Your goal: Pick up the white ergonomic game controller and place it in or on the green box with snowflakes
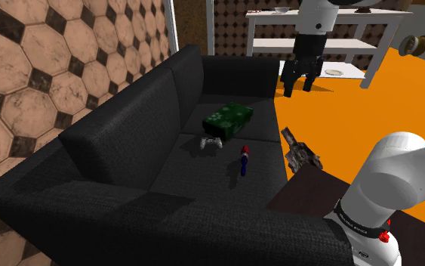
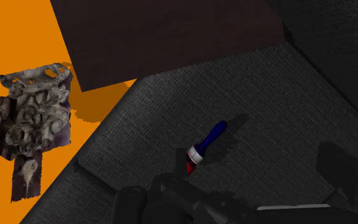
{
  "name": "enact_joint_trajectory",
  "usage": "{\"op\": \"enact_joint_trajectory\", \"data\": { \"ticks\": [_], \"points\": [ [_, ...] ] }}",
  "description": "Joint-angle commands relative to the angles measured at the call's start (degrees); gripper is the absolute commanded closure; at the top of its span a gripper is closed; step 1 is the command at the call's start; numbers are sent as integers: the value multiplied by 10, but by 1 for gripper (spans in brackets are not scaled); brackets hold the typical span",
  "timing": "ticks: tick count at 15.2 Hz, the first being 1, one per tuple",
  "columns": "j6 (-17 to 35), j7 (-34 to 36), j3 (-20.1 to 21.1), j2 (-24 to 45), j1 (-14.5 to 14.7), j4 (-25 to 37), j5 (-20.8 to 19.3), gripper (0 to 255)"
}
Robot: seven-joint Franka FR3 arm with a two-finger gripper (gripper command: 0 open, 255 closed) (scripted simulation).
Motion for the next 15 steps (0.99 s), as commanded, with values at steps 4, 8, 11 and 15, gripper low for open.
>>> {"op": "enact_joint_trajectory", "data": {
  "ticks": [4, 8, 11, 15],
  "points": [
    [70, 10, 10, 21, -1, -38, 0, 0],
    [165, 24, 24, 63, -3, -76, -1, 0],
    [237, 36, 33, 105, -5, -96, -4, 0],
    [332, 53, 46, 173, -10, -108, -10, 0]
  ]
}}
